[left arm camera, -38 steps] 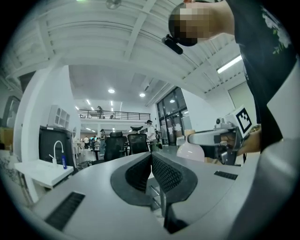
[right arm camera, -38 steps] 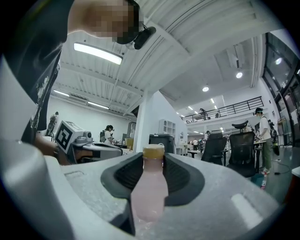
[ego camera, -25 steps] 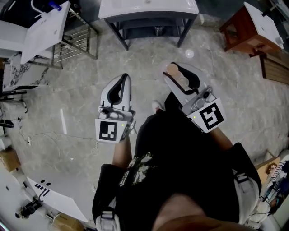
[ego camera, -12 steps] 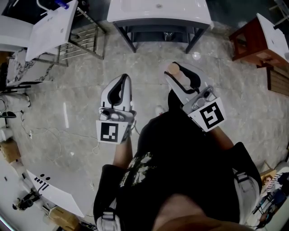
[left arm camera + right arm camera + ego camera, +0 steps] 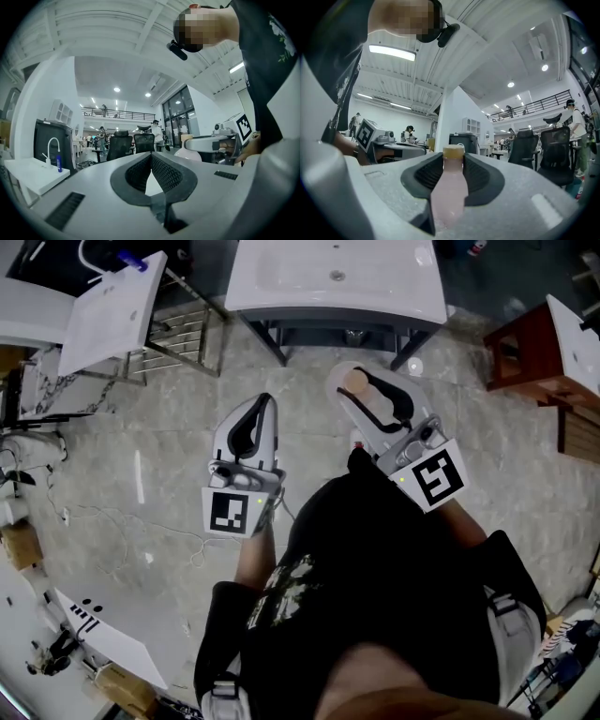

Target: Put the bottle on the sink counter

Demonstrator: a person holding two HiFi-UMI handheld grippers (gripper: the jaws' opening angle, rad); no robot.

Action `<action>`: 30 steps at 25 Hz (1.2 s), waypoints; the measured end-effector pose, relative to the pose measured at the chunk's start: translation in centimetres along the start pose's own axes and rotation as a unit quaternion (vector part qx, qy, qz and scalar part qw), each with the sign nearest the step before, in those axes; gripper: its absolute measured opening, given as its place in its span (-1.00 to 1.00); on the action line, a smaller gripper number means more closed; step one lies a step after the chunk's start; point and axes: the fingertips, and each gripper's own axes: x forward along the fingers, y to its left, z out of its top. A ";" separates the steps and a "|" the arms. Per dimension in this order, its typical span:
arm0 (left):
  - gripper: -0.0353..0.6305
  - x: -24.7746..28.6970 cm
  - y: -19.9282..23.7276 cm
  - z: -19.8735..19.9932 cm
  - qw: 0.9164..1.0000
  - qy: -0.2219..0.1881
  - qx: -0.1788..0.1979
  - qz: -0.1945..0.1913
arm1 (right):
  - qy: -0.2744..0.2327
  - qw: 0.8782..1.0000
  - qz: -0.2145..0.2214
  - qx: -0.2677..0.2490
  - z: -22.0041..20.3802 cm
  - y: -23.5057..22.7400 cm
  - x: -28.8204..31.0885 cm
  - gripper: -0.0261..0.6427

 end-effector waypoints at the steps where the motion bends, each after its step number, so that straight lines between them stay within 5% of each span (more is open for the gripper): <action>1: -0.85 1.0 -0.1 0.1 1.000 0.000 0.003 0.001 | -0.002 1.000 0.003 -0.001 0.0 -1.0 0.2 -0.55; 17: -0.85 14.0 -1.4 -1.8 0.999 0.002 0.003 0.032 | 0.001 0.999 0.039 0.000 -2.6 -14.3 1.4 -0.55; 30: -0.85 18.7 8.1 -2.7 1.000 0.005 0.011 0.019 | 0.009 1.000 0.009 0.006 -4.3 -17.5 10.0 -0.55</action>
